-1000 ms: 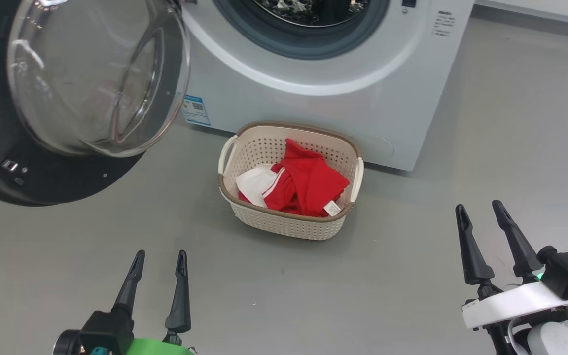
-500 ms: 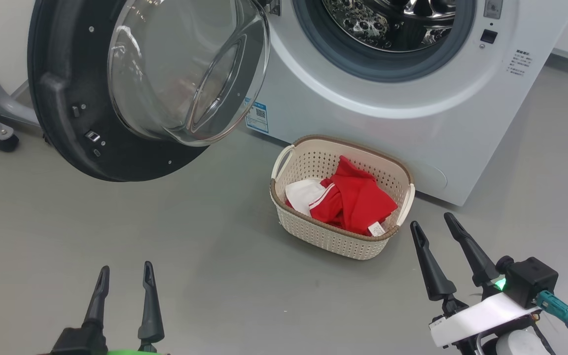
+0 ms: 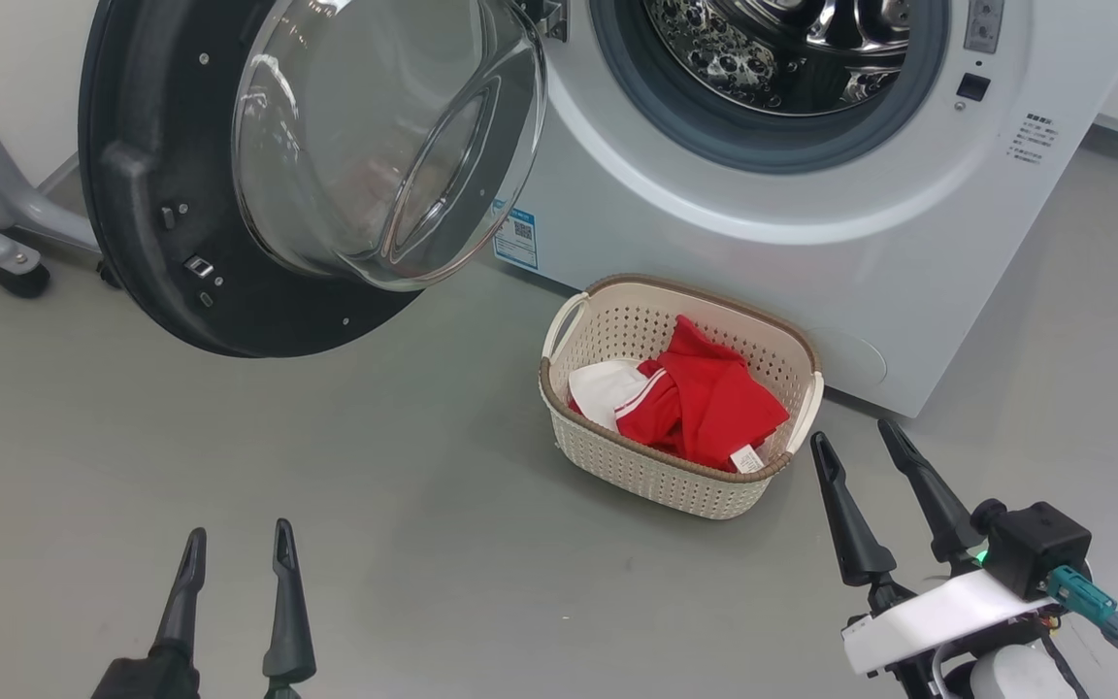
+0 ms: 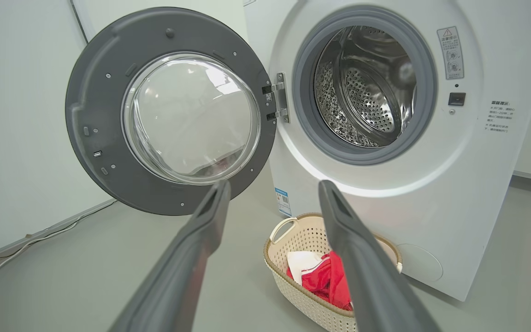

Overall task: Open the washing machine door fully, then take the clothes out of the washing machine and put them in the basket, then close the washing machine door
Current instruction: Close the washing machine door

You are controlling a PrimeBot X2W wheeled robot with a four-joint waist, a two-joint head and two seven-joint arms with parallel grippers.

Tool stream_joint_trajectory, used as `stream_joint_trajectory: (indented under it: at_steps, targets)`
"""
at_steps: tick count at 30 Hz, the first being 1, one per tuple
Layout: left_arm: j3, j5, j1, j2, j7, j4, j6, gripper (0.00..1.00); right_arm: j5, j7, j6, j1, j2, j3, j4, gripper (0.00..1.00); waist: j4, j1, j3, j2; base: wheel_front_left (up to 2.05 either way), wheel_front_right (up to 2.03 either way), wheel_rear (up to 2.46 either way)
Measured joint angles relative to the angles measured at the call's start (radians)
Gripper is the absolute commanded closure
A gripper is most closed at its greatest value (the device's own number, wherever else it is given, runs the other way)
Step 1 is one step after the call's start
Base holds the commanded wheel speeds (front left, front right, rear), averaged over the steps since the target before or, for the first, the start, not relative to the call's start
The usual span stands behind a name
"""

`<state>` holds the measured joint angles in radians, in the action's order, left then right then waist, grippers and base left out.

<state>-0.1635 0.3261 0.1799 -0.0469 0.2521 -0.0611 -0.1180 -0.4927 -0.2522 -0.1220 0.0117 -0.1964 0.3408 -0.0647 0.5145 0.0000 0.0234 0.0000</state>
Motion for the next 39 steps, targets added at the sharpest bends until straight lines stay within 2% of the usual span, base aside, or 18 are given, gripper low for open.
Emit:
stream_joint_trajectory:
  at_steps: [39]
  targets:
    - [-0.001,-0.01,0.006,0.0,0.0,-0.007,0.0,0.0,-0.007,0.0,0.0,-0.004,0.005,-0.014,-0.021,0.0,-0.013,0.0,-0.016,0.0,0.0,0.0,0.0]
